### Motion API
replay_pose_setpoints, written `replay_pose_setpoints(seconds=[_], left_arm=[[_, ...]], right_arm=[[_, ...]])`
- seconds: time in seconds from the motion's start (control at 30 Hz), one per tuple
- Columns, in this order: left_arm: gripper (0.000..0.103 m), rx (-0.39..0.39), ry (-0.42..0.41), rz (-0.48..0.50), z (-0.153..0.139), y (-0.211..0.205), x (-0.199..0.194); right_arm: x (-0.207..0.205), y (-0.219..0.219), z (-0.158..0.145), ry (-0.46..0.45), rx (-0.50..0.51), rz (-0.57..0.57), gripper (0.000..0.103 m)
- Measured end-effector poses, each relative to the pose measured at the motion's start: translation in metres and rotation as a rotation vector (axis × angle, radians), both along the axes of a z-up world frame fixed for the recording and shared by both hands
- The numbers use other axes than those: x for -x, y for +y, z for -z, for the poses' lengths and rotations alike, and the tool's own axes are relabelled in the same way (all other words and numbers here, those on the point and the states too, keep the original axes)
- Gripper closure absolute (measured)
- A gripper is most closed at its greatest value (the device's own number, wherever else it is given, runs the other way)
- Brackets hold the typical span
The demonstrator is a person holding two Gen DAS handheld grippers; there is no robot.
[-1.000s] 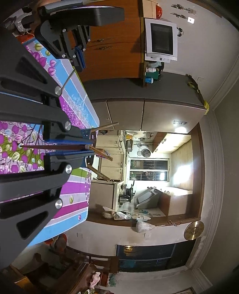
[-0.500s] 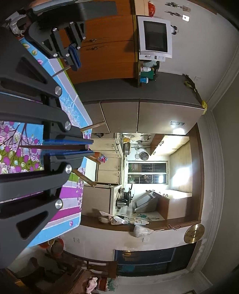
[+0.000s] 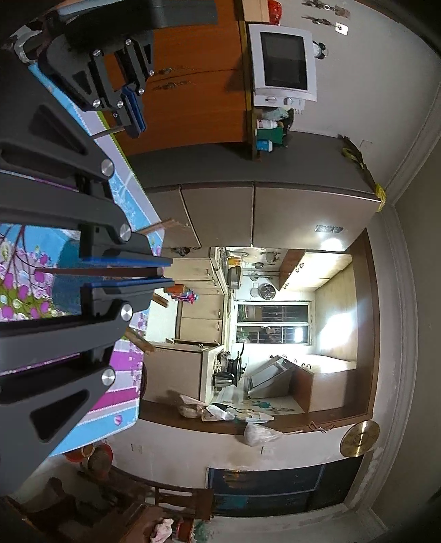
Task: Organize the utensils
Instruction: 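Lift both held chopsticks and carry them upright above the blue holder, then lower the chopsticks into the holder and open both tools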
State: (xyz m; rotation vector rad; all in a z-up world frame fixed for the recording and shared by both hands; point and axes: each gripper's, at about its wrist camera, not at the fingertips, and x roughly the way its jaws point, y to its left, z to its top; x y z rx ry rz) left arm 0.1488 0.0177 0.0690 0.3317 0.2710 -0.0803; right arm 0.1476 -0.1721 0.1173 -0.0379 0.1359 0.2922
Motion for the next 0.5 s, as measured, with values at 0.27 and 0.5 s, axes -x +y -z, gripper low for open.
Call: replay_pose_setpoints(seconds=[0.27, 0.5], left_arm=[[0.095, 0.063, -0.006, 0.038, -0.040, 0.014, -0.015], [0.095, 0.073, -0.018, 0.100, -0.064, 0.013, -0.012]], right_arm=[[-0.010, 0.000, -0.014, -0.024, 0.022, 0.012, 0.098], [-0.014, -0.002, -0.019, -0.032, 0.015, 0.015, 0.098]])
